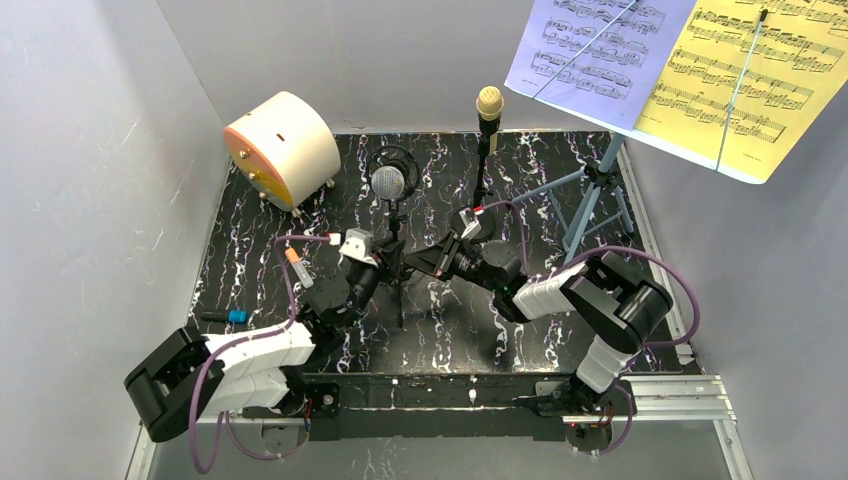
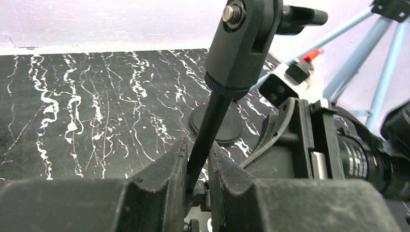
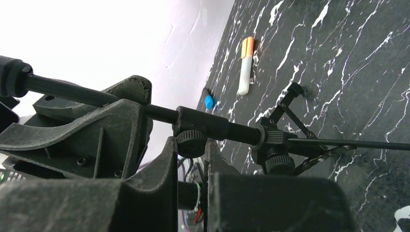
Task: Pack up the instrument practice props
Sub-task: Unscrew the knob on the microphone stand.
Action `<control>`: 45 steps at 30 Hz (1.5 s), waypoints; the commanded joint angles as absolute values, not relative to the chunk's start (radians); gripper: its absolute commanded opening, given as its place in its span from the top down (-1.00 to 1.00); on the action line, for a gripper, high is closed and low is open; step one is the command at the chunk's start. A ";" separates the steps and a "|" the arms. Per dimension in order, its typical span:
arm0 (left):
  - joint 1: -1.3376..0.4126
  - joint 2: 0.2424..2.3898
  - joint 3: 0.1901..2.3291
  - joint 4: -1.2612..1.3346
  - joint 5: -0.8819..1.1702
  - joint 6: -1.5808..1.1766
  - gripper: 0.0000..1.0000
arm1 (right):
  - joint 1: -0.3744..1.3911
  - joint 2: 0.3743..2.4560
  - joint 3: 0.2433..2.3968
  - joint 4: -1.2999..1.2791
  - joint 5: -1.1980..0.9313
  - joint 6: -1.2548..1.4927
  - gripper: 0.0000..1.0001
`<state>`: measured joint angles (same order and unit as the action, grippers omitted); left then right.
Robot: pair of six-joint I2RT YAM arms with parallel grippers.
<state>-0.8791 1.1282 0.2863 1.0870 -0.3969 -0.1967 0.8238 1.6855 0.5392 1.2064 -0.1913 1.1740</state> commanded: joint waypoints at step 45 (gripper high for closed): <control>-0.465 1.322 0.397 1.356 0.658 -0.238 1.00 | 0.595 1.715 0.871 0.706 -0.915 0.684 0.97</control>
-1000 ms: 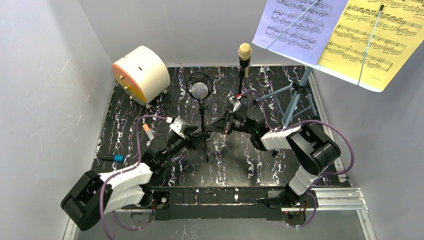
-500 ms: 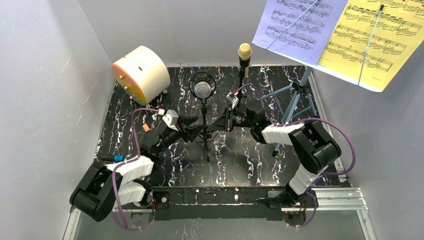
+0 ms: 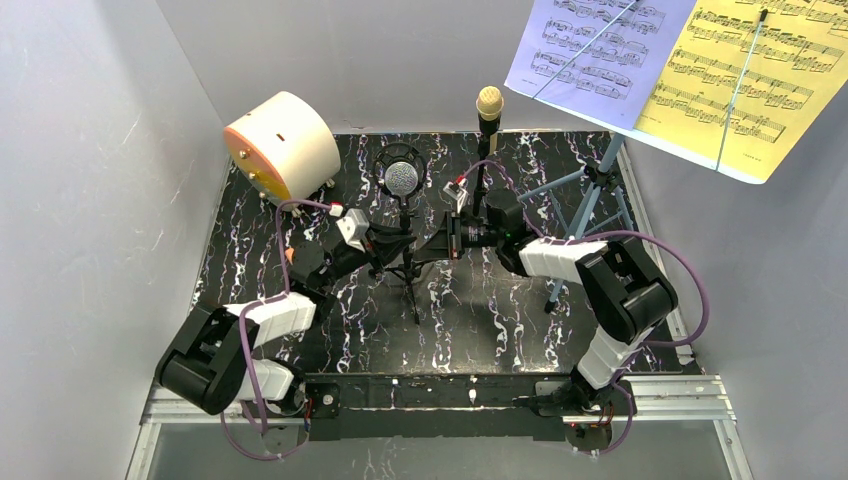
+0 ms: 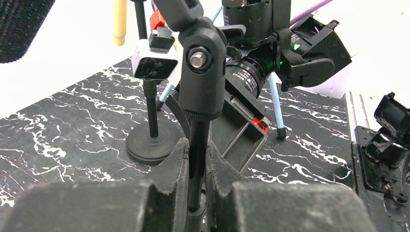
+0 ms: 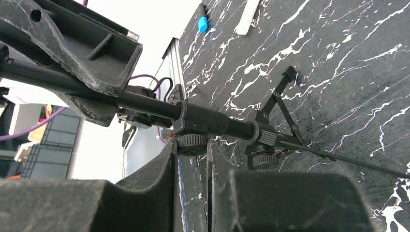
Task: Pack up the instrument practice props
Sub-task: Unscrew the knob on the microphone stand.
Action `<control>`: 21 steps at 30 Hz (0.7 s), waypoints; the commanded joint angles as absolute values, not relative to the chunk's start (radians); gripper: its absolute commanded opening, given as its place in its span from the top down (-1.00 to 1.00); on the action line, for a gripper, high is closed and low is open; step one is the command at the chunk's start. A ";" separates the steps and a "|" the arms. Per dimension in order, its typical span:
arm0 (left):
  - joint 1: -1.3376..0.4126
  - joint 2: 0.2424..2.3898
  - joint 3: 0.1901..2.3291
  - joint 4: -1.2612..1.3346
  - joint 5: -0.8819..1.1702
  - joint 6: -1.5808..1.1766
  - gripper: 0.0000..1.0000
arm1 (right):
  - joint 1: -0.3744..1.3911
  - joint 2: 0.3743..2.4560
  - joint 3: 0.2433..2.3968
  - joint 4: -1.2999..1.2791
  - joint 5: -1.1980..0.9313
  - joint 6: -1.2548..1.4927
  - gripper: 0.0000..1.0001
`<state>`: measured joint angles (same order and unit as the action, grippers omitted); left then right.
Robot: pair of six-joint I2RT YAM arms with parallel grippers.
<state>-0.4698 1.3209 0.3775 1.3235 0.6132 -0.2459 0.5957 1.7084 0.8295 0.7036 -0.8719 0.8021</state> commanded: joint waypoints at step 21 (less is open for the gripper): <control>-0.503 1.262 0.229 1.345 0.464 -0.235 1.00 | 0.607 1.625 0.822 0.596 -0.778 -0.475 0.97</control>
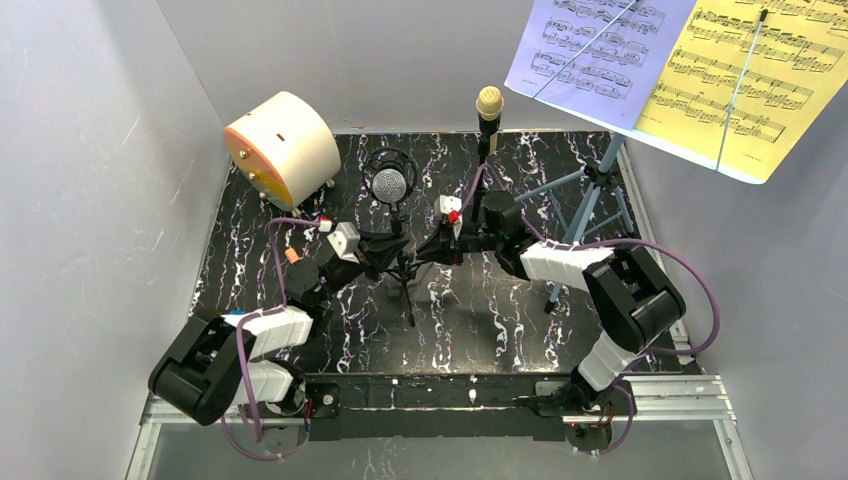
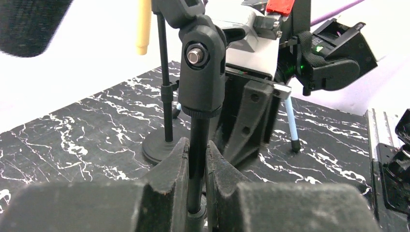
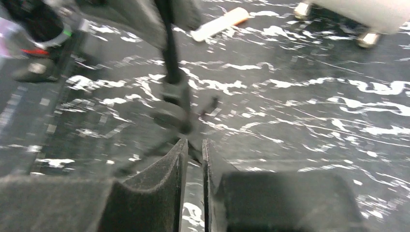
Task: Pack up the instrument practice props
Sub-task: Unscrew the knob on the microphone stand.
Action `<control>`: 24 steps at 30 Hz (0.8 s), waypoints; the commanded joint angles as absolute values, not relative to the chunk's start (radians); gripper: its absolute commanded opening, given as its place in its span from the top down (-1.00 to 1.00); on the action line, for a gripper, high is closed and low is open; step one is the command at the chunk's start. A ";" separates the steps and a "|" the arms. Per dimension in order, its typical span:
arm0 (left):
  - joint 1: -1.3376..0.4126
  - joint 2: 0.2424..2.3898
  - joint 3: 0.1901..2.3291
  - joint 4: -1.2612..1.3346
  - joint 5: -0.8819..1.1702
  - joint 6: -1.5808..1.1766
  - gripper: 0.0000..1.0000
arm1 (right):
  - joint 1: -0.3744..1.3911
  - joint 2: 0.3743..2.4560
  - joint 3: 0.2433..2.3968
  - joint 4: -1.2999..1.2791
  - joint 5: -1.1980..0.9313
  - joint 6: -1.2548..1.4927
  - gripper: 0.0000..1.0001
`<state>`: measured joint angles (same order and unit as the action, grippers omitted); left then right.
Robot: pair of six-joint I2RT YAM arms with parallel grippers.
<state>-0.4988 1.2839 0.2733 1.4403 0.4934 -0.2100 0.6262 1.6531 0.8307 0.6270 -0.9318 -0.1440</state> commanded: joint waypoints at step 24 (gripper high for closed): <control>-0.503 1.272 0.239 1.298 0.440 -0.209 1.00 | 0.861 1.425 0.732 0.591 -0.249 -0.479 -0.07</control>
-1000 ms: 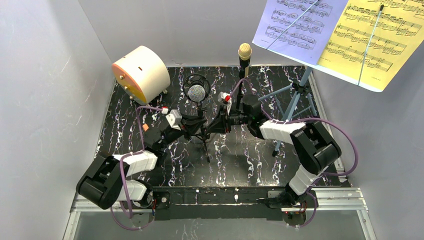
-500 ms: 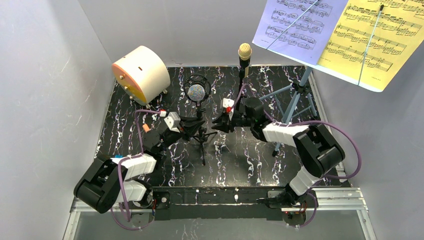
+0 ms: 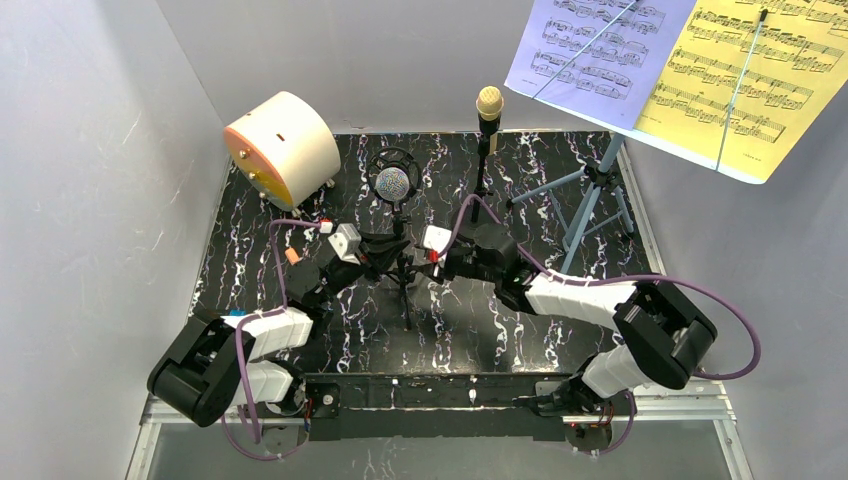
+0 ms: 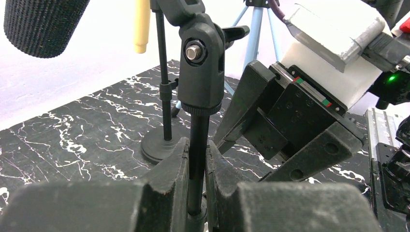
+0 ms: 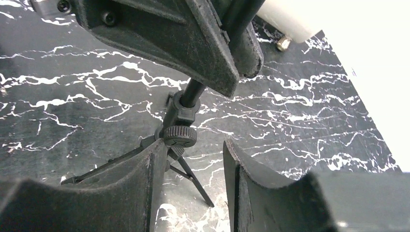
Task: Pack up the instrument practice props
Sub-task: Unscrew the knob on the microphone stand.
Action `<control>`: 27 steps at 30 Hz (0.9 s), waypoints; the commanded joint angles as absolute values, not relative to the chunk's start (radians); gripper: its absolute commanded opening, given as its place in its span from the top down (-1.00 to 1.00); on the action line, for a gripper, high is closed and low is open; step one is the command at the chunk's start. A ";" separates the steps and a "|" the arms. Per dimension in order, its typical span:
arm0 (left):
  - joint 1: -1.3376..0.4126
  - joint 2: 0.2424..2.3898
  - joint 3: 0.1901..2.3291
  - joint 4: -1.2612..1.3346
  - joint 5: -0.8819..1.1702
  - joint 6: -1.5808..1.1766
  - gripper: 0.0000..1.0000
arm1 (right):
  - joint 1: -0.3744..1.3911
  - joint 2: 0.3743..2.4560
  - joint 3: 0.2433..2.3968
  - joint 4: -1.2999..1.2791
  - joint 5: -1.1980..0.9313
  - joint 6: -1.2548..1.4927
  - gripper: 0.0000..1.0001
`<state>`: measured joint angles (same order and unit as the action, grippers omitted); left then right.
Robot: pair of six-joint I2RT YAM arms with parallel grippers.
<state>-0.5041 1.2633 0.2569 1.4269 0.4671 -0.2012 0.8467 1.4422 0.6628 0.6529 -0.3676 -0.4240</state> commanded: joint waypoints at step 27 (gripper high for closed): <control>-0.503 1.272 0.245 1.286 0.443 -0.209 1.00 | 0.954 1.438 0.796 0.423 -0.160 -0.666 0.97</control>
